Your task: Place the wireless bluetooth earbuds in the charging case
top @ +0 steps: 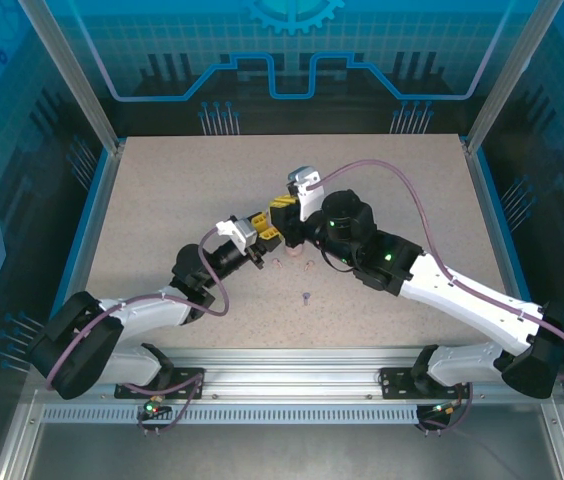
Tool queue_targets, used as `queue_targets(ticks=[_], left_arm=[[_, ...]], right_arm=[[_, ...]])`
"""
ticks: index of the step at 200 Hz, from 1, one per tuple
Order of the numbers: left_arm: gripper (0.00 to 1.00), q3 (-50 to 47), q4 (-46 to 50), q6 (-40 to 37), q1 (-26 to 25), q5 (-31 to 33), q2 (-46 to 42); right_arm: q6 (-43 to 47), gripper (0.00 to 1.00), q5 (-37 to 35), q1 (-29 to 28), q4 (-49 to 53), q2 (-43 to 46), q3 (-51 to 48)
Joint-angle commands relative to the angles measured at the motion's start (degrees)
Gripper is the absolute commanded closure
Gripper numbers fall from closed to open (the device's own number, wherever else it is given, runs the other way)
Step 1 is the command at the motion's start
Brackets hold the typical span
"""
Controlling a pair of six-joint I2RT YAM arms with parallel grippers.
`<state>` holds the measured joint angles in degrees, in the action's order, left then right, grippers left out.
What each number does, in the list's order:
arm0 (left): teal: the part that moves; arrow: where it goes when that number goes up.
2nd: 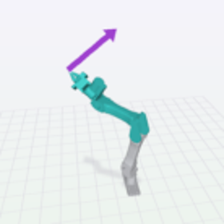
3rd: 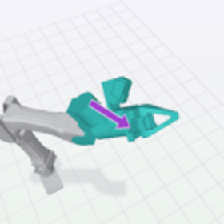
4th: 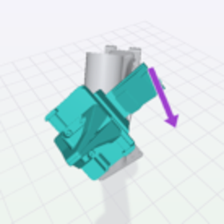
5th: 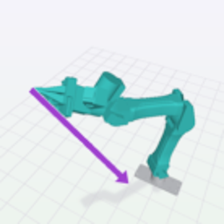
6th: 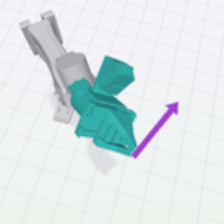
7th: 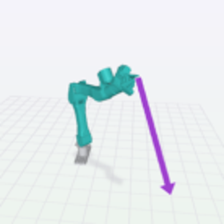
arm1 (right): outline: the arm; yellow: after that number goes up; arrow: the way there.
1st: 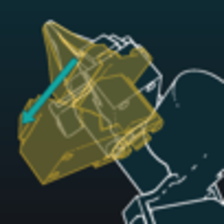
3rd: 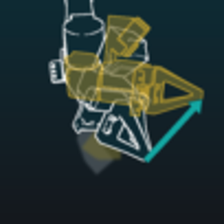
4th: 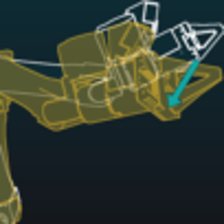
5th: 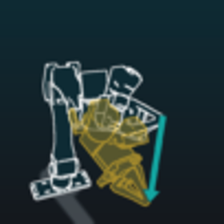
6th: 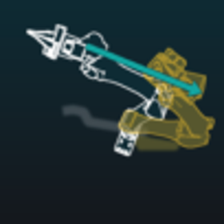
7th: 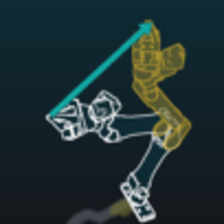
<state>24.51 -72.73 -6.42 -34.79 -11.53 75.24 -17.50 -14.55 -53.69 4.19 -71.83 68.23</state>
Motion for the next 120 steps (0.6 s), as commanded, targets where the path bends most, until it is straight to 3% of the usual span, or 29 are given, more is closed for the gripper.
queue_targets(ticks=[1, 120], left_arm=[[1.0, 1.8, -2.5, -1.2, -0.7, 0.5, -0.7], [1.0, 2.6, -0.2, -1.4, -1.1, 0.1, -3.4]], right_arm=[[0.7, 0.85, -0.7, -0.5, -3.2, 1.2, -1.0], [0.4, 0.85, -1.6, 0.4, -3.4, 1.0, -4.0]])
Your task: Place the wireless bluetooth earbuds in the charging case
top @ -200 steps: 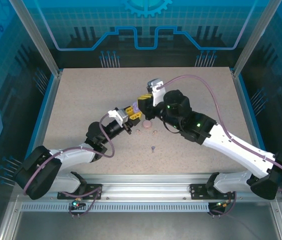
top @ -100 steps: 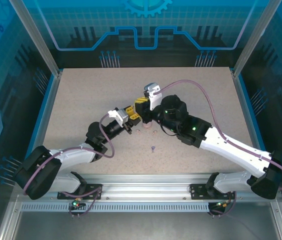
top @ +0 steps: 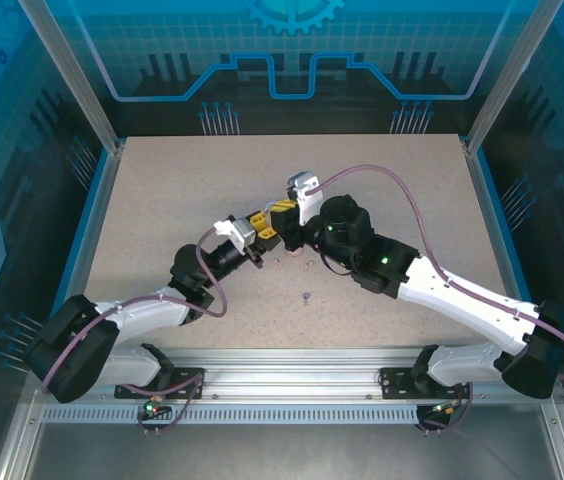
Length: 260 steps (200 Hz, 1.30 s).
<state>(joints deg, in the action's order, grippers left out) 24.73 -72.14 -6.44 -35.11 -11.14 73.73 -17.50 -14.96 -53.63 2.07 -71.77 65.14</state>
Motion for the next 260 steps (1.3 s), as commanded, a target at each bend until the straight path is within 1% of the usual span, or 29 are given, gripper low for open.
queue_targets(ticks=[1, 36, 102, 201, 260], left_arm=[[1.0, 2.3, -0.8, -1.4, -0.8, -0.4, -1.9], [1.0, 2.3, -0.5, -1.6, -0.9, -0.5, -1.9], [1.0, 2.2, -0.2, -1.6, -1.0, -0.2, -1.6], [1.0, 2.5, 0.8, -1.5, -1.1, -0.9, -2.9], [1.0, 2.4, 1.2, -1.6, -1.1, -0.9, -2.8]], right_arm=[[0.4, 0.85, -1.2, 0.4, -1.3, 0.9, -0.9], [0.4, 0.86, -0.2, 0.4, -1.7, 1.1, -0.2], [0.3, 0.86, 0.9, 0.4, -1.9, 4.7, 1.2], [0.8, 0.87, 0.6, 0.5, -2.6, 0.3, 2.1], [-0.2, 0.88, 1.9, 1.4, -2.6, 1.3, 2.0]])
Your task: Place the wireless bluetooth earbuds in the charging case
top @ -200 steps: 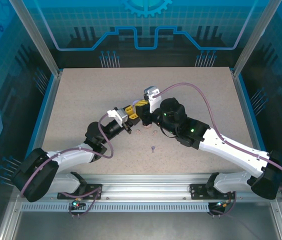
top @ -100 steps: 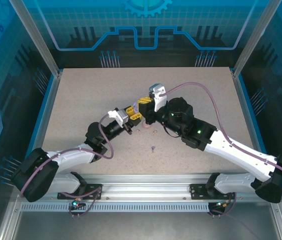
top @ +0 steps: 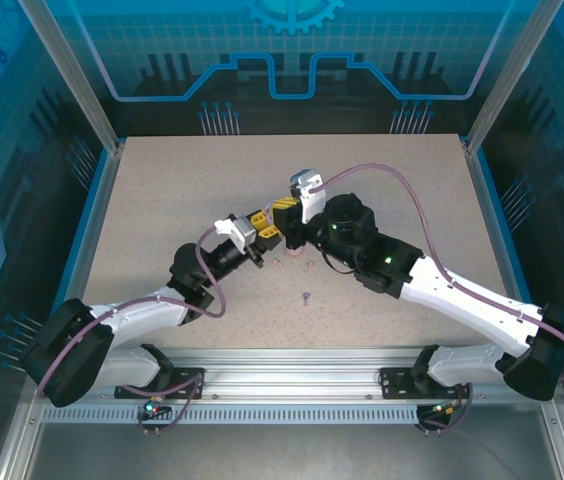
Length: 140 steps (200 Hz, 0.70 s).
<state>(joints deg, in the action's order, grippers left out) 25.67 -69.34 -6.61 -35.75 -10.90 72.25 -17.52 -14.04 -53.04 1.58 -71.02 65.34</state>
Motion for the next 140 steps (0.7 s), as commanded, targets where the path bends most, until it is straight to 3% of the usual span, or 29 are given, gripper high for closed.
queue_targets(ticks=[1, 51, 140], left_arm=[[1.0, 1.5, -1.7, -1.5, -0.5, -1.2, -1.3], [1.0, 1.3, -2.0, -1.3, -0.5, -1.2, -1.0], [1.0, 1.7, -1.0, -1.4, -0.5, -1.6, -2.2]], right_arm=[[-0.2, 0.88, 1.1, 0.8, -2.2, 0.6, 1.8], [-1.3, 0.89, 2.8, 0.7, -6.1, 3.7, -0.4], [-0.5, 0.9, 1.6, 0.7, -8.7, 0.9, -1.6]])
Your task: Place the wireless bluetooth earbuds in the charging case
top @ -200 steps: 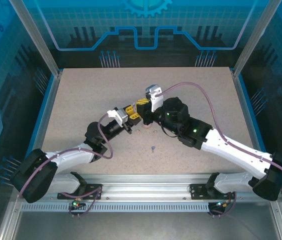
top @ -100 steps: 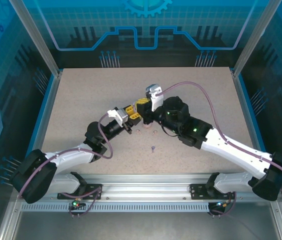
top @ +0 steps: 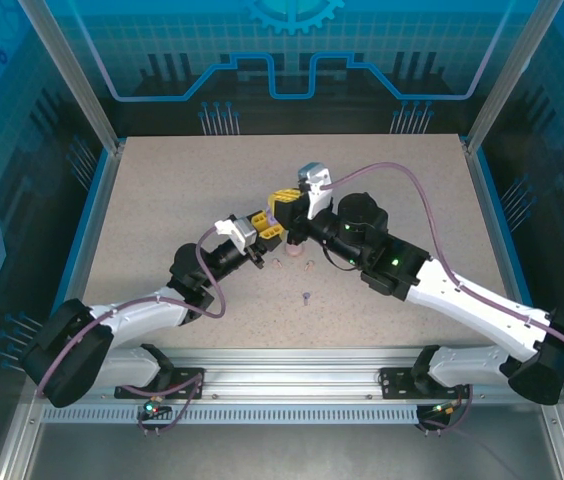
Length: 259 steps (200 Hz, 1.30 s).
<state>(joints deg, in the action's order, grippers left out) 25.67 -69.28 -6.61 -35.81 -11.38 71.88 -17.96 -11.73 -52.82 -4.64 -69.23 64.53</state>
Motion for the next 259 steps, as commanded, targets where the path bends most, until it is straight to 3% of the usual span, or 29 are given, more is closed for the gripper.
queue_targets(ticks=[1, 116, 199, 259], left_arm=[[1.0, 1.7, -1.0, -1.4, -0.4, -1.1, -1.9], [1.0, 2.2, -0.3, -1.6, -0.5, -1.2, -2.9], [1.0, 2.8, 1.4, -2.1, -0.4, -1.5, -4.2], [1.0, 3.2, 1.7, -1.6, -0.6, -1.8, -3.9]], right_arm=[[0.0, 0.9, -0.7, 0.4, -2.5, -0.9, -0.8], [0.3, 0.92, -1.7, 0.6, -2.0, -0.8, -3.6], [6.4, 0.94, -3.5, 0.4, 0.0, 0.7, -5.8], [7.1, 0.96, 1.5, -0.5, -1.3, -1.0, -6.0]])
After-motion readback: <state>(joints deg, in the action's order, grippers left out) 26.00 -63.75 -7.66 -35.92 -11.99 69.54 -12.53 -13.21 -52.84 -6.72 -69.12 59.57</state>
